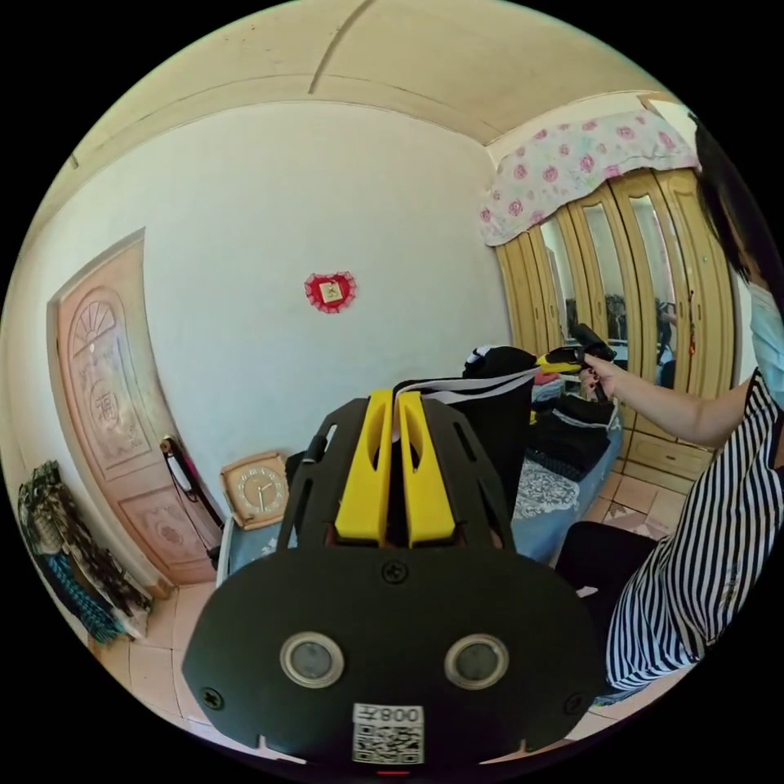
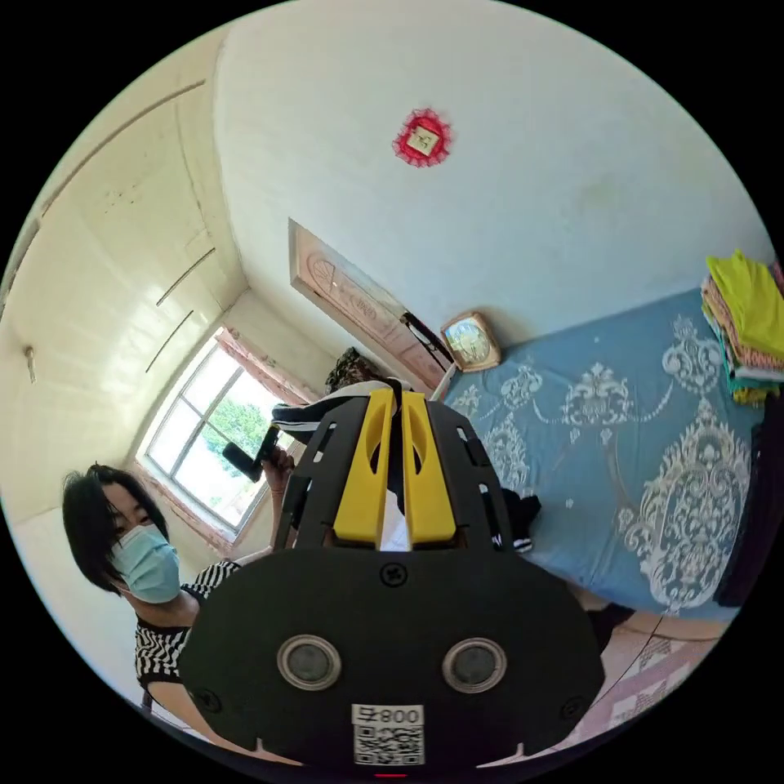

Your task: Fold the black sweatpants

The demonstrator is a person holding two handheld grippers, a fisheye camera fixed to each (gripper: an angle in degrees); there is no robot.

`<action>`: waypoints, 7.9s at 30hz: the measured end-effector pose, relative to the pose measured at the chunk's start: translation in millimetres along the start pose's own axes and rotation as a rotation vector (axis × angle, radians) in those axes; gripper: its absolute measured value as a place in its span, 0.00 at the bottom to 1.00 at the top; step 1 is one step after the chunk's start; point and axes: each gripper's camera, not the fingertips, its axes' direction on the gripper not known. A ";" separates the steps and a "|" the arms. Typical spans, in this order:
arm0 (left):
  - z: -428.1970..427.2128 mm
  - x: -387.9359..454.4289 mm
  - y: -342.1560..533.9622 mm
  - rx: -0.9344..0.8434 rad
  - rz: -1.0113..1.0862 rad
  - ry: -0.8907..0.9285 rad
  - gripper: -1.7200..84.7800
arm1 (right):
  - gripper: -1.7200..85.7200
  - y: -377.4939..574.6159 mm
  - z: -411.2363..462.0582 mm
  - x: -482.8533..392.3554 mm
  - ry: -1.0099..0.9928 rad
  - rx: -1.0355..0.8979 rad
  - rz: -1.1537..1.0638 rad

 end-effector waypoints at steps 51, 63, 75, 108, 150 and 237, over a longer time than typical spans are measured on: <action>46.2 -165.6 -104.6 -0.241 -0.488 0.091 0.03 | 0.03 -177.0 45.8 279.1 0.121 -0.149 0.121; -78.2 -162.2 -335.9 0.210 -0.126 -0.238 0.03 | 0.03 -314.2 -161.2 89.5 0.110 0.437 -0.428; 54.7 -202.8 -78.0 -0.522 -0.425 -0.101 0.03 | 0.03 -229.7 -56.7 338.7 0.127 -0.060 0.153; 200.0 -272.5 -40.4 -0.624 -0.246 -0.235 0.03 | 0.03 -292.8 -63.1 468.8 0.114 -0.062 0.117; 310.7 -277.0 409.0 -0.961 -0.918 -0.263 0.13 | 0.12 -142.9 -44.7 711.6 0.405 -0.292 0.497; 776.7 -313.5 442.6 -0.967 -0.664 -0.095 0.14 | 0.11 -487.2 201.0 697.8 0.516 -0.385 0.013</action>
